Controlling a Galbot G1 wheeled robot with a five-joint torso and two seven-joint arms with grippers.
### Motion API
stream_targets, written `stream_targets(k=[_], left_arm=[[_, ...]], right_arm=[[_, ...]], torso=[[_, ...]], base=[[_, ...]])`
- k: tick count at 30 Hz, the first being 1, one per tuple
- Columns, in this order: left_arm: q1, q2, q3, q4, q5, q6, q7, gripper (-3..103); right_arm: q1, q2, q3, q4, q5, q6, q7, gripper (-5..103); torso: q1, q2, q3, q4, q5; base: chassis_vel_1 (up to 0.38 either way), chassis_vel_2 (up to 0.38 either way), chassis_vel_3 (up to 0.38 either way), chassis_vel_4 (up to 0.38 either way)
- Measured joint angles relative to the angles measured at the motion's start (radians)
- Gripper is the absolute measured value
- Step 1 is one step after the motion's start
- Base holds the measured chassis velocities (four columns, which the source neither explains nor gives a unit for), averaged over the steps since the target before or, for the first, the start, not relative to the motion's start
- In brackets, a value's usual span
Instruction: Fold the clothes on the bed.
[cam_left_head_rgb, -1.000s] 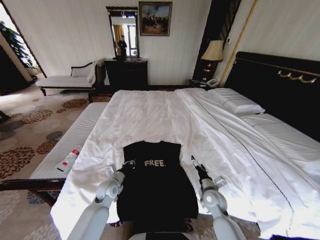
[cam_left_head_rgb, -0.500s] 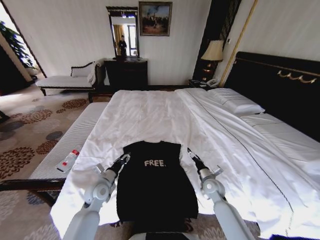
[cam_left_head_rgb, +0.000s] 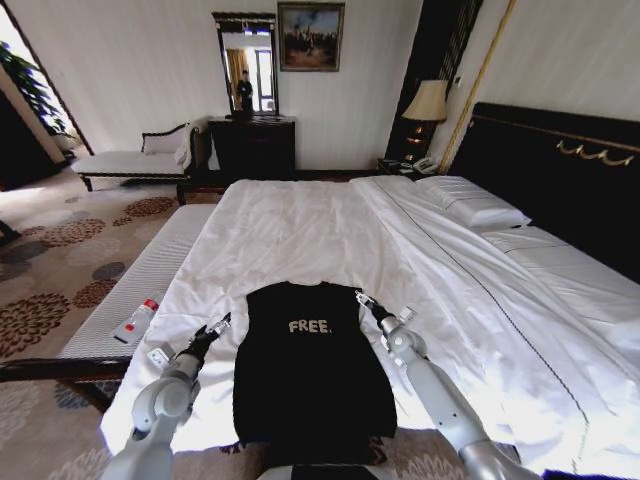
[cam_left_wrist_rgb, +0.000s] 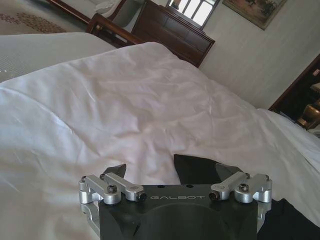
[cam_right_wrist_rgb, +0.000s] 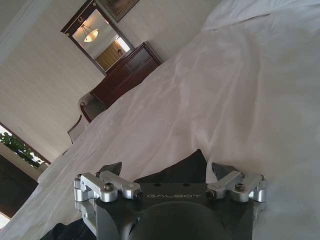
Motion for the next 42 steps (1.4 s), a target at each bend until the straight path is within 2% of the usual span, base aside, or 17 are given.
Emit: stream_targets(k=[3, 6, 7, 8, 9, 11, 12, 15, 17, 20, 23, 25, 26, 27, 28, 29, 42], left_arm=[[0.002, -0.007, 0.0, -0.001, 0.003, -0.002, -0.002, 100], [0.0, -0.012, 0.0, -0.003, 0.003, -0.002, -0.006, 100], [0.0, -0.012, 0.0, -0.003, 0.003, -0.002, -0.006, 100], [-0.002, -0.013, -0.001, -0.003, 0.003, -0.002, -0.008, 100], [-0.004, -0.013, -0.001, -0.002, 0.003, -0.002, -0.009, 100], [-0.006, -0.013, -0.002, 0.004, 0.003, -0.004, -0.011, 100], [-0.006, -0.013, -0.002, 0.004, 0.003, -0.004, -0.011, 100], [-0.008, -0.014, -0.004, 0.009, 0.003, -0.006, -0.011, 100], [-0.008, -0.014, -0.004, 0.01, 0.003, -0.006, -0.011, 100], [-0.017, -0.011, -0.002, 0.015, 0.003, -0.006, -0.013, 100], [-0.023, -0.01, 0.002, 0.018, 0.002, -0.006, -0.016, 100], [-0.025, -0.012, 0.005, 0.021, 0.002, -0.006, -0.016, 100], [-0.025, -0.013, 0.007, 0.022, 0.002, -0.006, -0.017, 100], [-0.025, -0.015, 0.009, 0.024, 0.003, -0.006, -0.017, 100], [-0.025, -0.015, 0.009, 0.024, 0.003, -0.006, -0.017, 100], [-0.025, -0.016, 0.01, 0.026, 0.004, -0.006, -0.017, 100], [-0.03, -0.021, 0.02, 0.041, 0.008, -0.008, -0.016, 100]], right_arm=[[0.04, 0.015, -0.009, -0.054, 0.008, -0.001, 0.003, 98], [0.087, 0.029, -0.02, -0.109, 0.014, -0.001, 0.01, 84], [0.087, 0.029, -0.02, -0.109, 0.014, -0.001, 0.01, 84], [0.098, 0.032, -0.023, -0.119, 0.014, -0.002, 0.01, 78], [0.103, 0.034, -0.024, -0.123, 0.015, -0.002, 0.009, 78], [0.107, 0.037, -0.027, -0.125, 0.015, -0.003, 0.004, 68], [0.107, 0.037, -0.027, -0.125, 0.015, -0.003, 0.004, 68], [0.102, 0.04, -0.028, -0.122, 0.013, -0.003, 0.002, 51], [0.1, 0.04, -0.028, -0.122, 0.012, -0.003, 0.001, 51], [0.097, 0.039, -0.028, -0.128, -0.005, -0.002, -0.003, 35], [0.099, 0.039, -0.028, -0.138, -0.015, 0.001, -0.003, 30], [0.104, 0.04, -0.026, -0.144, -0.021, 0.008, 0.0, 19], [0.107, 0.041, -0.025, -0.148, -0.026, 0.013, 0.003, 19], [0.113, 0.042, -0.024, -0.153, -0.033, 0.022, 0.008, 8], [0.113, 0.042, -0.024, -0.153, -0.033, 0.022, 0.008, 8], [0.119, 0.042, -0.023, -0.156, -0.038, 0.026, 0.012, 3], [0.144, 0.041, -0.022, -0.154, -0.049, 0.048, 0.025, 0]], torso=[[0.0, 0.0, 0.0, 0.0001, -0.0001], [0.0, 0.0, 0.0, 0.0003, -0.0001], [0.0, 0.0, 0.0, 0.0003, -0.0001], [0.0, 0.0, 0.0, 0.0002, 0.0], [0.0, 0.0, 0.0, 0.0001, 0.0001], [0.0, 0.0, 0.0, 0.0, -0.0001], [0.0, 0.0, 0.0, 0.0, -0.0001], [0.0, 0.0, 0.0, 0.0002, -0.0001], [0.0, 0.0, 0.0, 0.0001, -0.0001], [0.0, 0.0, 0.0, 0.0, 0.0], [0.0, 0.0, 0.0, 0.0, 0.0001], [0.0, 0.0, 0.0, 0.0, 0.0], [0.0, 0.0, 0.0, 0.0001, -0.0001], [0.0, 0.0, 0.0, 0.0002, 0.0001], [0.0, 0.0, 0.0, 0.0002, 0.0001], [0.0, 0.0, 0.0, 0.0002, 0.0], [0.0, 0.0, 0.0, 0.0001, 0.0]], base=[[0.0, 0.0, 0.0, 0.0], [0.0, 0.0, 0.0, 0.0], [0.0, 0.0, 0.0, 0.0], [0.0, 0.0, 0.0, 0.0], [0.0, 0.0, 0.0, 0.0], [0.0, 0.0, 0.0, 0.0], [0.0, 0.0, 0.0, 0.0], [0.0, 0.0, 0.0, 0.0], [0.0, 0.0, 0.0, 0.0], [0.0, 0.0, 0.0, 0.0], [0.0, 0.0, 0.0, 0.0], [0.0, 0.0, 0.0, 0.0], [0.0, 0.0, 0.0, 0.0], [0.0, 0.0, 0.0, 0.0], [0.0, 0.0, 0.0, 0.0], [0.0, 0.0, 0.0, 0.0], [0.0, 0.0, 0.0, 0.0]])
